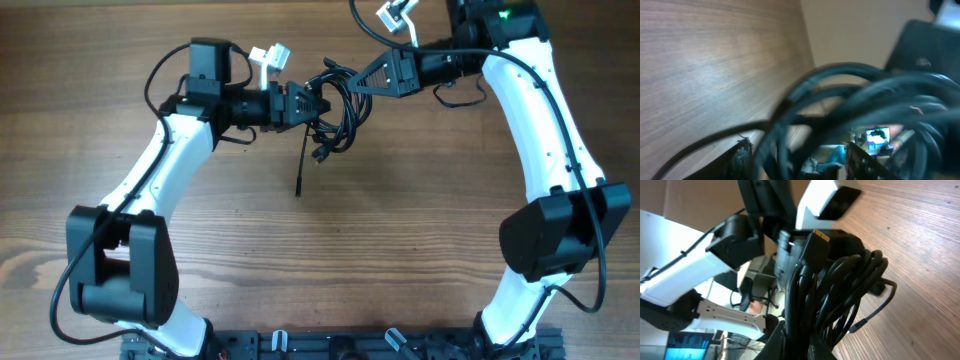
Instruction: Untangle cables
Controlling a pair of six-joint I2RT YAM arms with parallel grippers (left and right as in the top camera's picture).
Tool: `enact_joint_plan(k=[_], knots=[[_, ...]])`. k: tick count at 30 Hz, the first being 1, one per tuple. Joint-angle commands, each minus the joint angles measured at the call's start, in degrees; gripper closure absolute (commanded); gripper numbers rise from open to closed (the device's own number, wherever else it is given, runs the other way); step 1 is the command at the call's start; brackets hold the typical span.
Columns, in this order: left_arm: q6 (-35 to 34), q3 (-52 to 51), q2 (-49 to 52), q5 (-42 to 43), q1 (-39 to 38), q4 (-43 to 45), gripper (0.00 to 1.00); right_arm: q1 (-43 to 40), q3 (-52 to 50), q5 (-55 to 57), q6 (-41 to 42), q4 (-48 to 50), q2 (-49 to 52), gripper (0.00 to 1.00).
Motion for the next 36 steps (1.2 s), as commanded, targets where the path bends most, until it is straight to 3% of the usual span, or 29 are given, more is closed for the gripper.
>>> enact_joint_plan(k=[1, 3, 4, 7, 10, 13, 17, 21, 25, 29, 31, 32, 33, 35, 36], knots=[[-7.78, 0.33, 0.66, -14.16, -1.97, 0.04, 0.62, 0.39, 0.39, -8.35, 0.35, 0.15, -2.38, 0.96], [-15.50, 0.33, 0.66, -21.90, -2.99, 0.24, 0.93, 0.37, 0.39, -8.92, 1.49, 0.90, -2.38, 0.96], [-16.59, 0.33, 0.66, -22.97, -3.06, 0.26, 0.96, 0.33, 0.39, -7.54, 3.23, 1.92, -2.38, 0.96], [-16.50, 0.33, 0.66, -22.51, -2.78, 0.22, 0.96, 0.26, 0.39, 8.81, 13.11, 6.08, -2.38, 0.96], [-14.25, 0.33, 0.63, -16.81, -1.20, 0.31, 0.96, 0.28, 0.37, 45.99, 30.71, 6.38, -2.38, 0.96], [-10.82, 0.33, 0.63, -9.35, 1.14, 0.31, 0.96, -0.07, 0.35, 64.39, 38.32, 7.15, -2.38, 0.96], [-8.02, 0.33, 0.63, 2.78, 4.94, 1.99, 0.96, -1.62, 0.35, 77.57, 40.65, 7.34, -2.38, 0.96], [-8.50, 0.33, 0.63, 4.22, 7.50, 2.01, 0.96, -1.92, 0.33, 79.25, 40.61, 4.39, -2.38, 0.96], [-12.28, 0.33, 0.63, 5.53, 8.61, 3.80, 0.96, -1.92, 0.28, 97.44, 45.81, -1.20, -2.32, 0.90], [-16.00, 0.33, 0.63, 5.51, 9.05, 7.93, 0.96, -4.22, 0.28, 97.53, 45.79, -1.64, -2.32, 0.82], [-21.49, 0.33, 0.63, 5.51, 10.36, 13.92, 0.96, -7.28, 0.28, 86.42, 43.25, -1.60, -2.32, 0.80], [-24.65, 0.33, 0.63, 5.51, 10.82, 17.59, 0.96, -8.96, 0.28, 77.07, 38.82, -1.33, -2.32, 0.80], [-28.17, 0.33, 0.63, 5.51, 10.73, 20.94, 0.96, -10.51, 0.28, 60.63, 27.21, -0.63, -2.32, 0.67], [-29.86, 0.33, 0.63, 5.51, 10.08, 20.94, 0.96, -10.51, 0.31, 45.64, 15.56, -0.79, -2.32, 0.48], [-32.98, 0.33, 0.63, 5.46, 9.16, 20.85, 0.96, -9.92, 0.31, 40.46, 11.80, -0.70, -2.32, 0.44]])
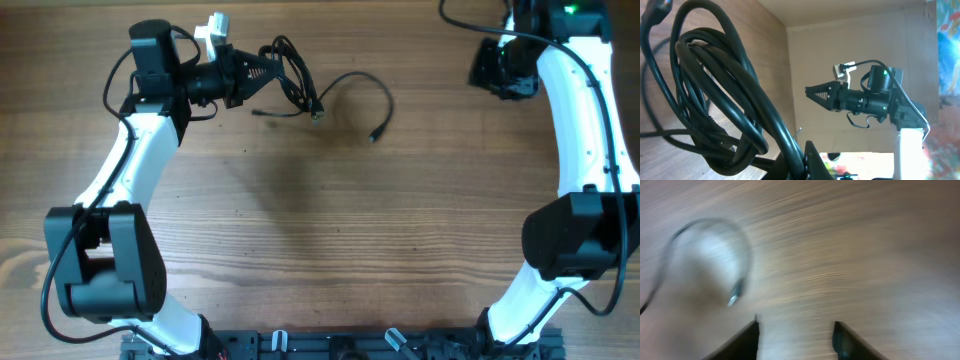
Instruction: Untangle cables
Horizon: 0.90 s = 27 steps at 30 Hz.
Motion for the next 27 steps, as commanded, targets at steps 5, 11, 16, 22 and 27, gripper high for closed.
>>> enact_joint_plan(k=[5, 11, 16, 22, 27], knots=[[-28.44, 0.66, -0.26, 0.26, -3.37, 0.28, 0.96, 5.40, 0.39, -32.96, -19.17, 4.17, -1.25, 0.41], [-37.38, 0.66, -0.26, 0.28, -3.37, 0.28, 0.96, 10.69, 0.37, -33.18, -18.03, 5.75, -1.25, 0.39], [-43.67, 0.66, -0.26, 0.26, -3.37, 0.26, 0.96, 14.58, 0.37, -32.76, -18.36, 7.39, -1.25, 0.37], [-50.23, 0.66, -0.26, 0.24, -4.00, 0.26, 0.96, 17.20, 0.37, -32.79, -20.46, 9.84, -1.25, 0.37], [-60.04, 0.66, -0.26, 0.26, -4.72, 0.26, 0.96, 20.09, 0.37, -32.76, -25.81, 11.74, -1.25, 0.37]])
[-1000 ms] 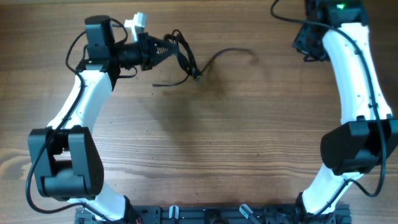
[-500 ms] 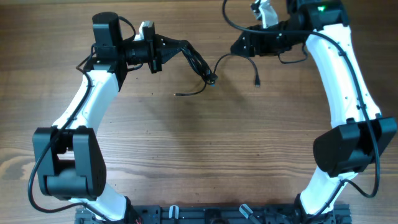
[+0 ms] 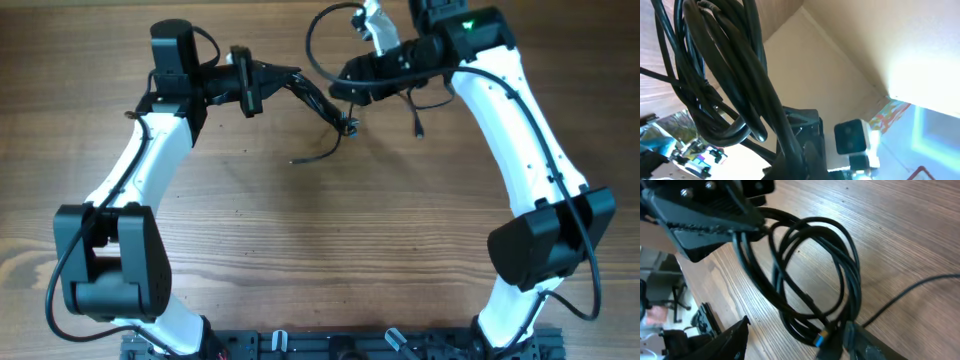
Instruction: Untangle cables
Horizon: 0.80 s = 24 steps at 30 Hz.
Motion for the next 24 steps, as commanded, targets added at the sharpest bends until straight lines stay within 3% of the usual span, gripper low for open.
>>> enact_joint_plan(k=[1, 5, 12, 19, 24], knots=[[-10.23, 0.66, -0.26, 0.50, -1.97, 0.28, 0.96, 1.99, 0.37, -0.11, -3.63, 2.84, -1.25, 0.37], [-14.36, 0.66, -0.26, 0.50, -3.56, 0.31, 0.96, 3.02, 0.37, 1.33, -3.58, 4.11, -1.14, 0.38], [-14.36, 0.66, -0.26, 0.50, -3.89, 0.31, 0.96, 3.13, 0.28, 4.24, -1.86, 4.42, 2.58, 0.61], [-16.31, 0.66, -0.26, 0.48, -3.89, 0.57, 0.96, 3.13, 0.28, 6.75, -0.17, 4.31, 2.73, 0.62], [-16.26, 0.66, -0.26, 0.46, -3.89, 0.55, 0.96, 3.13, 0.28, 9.18, 3.26, 4.79, 3.63, 0.74]])
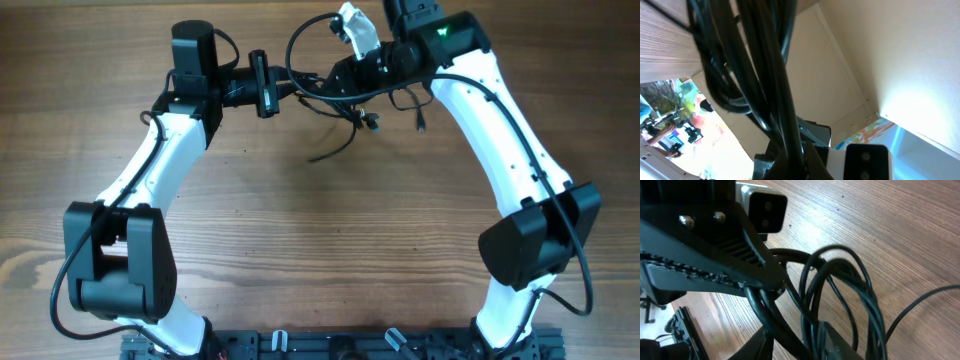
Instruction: Untangle cables
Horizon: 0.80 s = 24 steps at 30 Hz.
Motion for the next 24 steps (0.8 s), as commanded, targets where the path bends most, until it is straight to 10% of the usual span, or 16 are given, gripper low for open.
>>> enact_joint_plan(k=[1, 5, 10, 14, 24], knots=[[-1.95, 0.66, -0.33, 2.01, -0.11, 0.50, 0.96, -0.20, 0.28, 3.34, 4.09, 0.98, 2.23, 0.83], [5.18, 0.66, -0.31, -3.54, -0.11, 0.46, 0.90, -0.20, 0.46, 3.39, 11.23, 1.90, 2.14, 0.96], [42.99, 0.66, -0.31, -9.27, -0.11, -1.49, 0.45, -0.46, 0.63, 9.86, 23.08, 0.85, -1.92, 0.96], [64.54, 0.66, -0.31, -9.38, -0.22, -10.21, 0.36, -0.46, 0.85, 16.39, 30.34, -0.44, -6.64, 0.96], [75.63, 0.66, -0.31, -13.42, -7.13, -10.91, 0.35, -0.35, 0.81, 12.74, 31.26, -3.17, -7.28, 0.96]])
